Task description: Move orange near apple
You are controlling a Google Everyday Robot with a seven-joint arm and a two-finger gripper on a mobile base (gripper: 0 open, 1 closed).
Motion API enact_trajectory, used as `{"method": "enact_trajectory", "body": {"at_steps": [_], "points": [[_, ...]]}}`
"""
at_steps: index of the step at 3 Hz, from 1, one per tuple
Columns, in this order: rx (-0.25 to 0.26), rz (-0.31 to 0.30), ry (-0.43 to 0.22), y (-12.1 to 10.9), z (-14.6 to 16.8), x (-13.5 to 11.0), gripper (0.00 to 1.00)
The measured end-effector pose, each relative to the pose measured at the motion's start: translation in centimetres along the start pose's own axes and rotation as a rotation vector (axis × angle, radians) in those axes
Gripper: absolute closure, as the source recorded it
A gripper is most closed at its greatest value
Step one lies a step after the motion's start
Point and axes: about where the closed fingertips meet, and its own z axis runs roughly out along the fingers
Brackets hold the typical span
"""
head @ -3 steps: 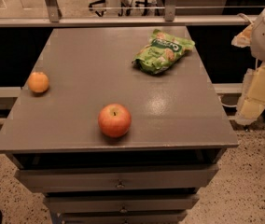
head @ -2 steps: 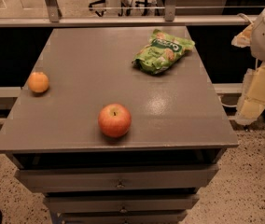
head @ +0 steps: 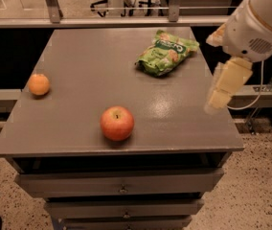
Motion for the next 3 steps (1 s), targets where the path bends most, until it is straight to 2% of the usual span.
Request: {"method": "enact_trajectory", "body": {"at_steps": [1,3], "points": [[-0.032,-0.006,-0.098,-1.7,3.3,-4.2,0.0],[-0.089,-0.034,-0.246,-3.7,8.5,-13.0,0.0]]}}
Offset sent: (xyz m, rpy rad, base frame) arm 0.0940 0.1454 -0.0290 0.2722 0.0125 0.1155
